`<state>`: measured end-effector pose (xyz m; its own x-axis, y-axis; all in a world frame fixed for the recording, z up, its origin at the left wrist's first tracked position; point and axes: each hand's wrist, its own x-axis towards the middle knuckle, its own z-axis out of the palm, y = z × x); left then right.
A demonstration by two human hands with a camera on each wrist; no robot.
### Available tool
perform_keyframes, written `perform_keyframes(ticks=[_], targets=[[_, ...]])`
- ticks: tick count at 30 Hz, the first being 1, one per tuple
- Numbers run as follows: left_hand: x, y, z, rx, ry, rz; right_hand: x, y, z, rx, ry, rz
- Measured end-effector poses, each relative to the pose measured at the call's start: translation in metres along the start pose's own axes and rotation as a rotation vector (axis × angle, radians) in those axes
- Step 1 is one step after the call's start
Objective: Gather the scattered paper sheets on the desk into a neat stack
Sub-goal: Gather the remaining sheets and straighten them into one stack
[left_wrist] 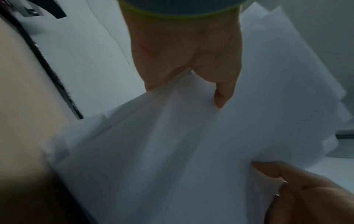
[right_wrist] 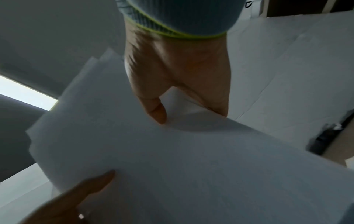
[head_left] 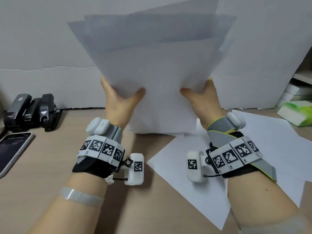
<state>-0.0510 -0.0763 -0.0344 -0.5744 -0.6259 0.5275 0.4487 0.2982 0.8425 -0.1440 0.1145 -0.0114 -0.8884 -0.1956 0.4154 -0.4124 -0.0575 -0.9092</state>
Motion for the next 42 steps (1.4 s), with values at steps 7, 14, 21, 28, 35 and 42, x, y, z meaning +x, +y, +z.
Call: perform_keyframes(ticks=[7,14,21,28,35,42], targets=[[0.004,0.002,0.002,0.234,0.13,-0.007,0.002,0.003,0.003,-0.058,0.11,0.088],[0.005,0.013,0.005,0.279,0.162,0.145,0.001,-0.006,0.004,-0.141,0.106,-0.089],[-0.001,0.016,0.008,0.174,0.144,0.019,-0.005,-0.006,0.009,-0.087,0.103,0.03],[0.002,0.016,0.007,0.153,-0.027,0.135,-0.007,-0.018,0.008,0.038,0.084,-0.019],[0.003,0.01,0.009,0.07,-0.058,-0.055,-0.006,-0.015,0.007,0.037,0.068,0.016],[-0.006,-0.005,0.008,0.044,-0.043,-0.253,-0.003,-0.003,0.006,-0.005,0.019,0.143]])
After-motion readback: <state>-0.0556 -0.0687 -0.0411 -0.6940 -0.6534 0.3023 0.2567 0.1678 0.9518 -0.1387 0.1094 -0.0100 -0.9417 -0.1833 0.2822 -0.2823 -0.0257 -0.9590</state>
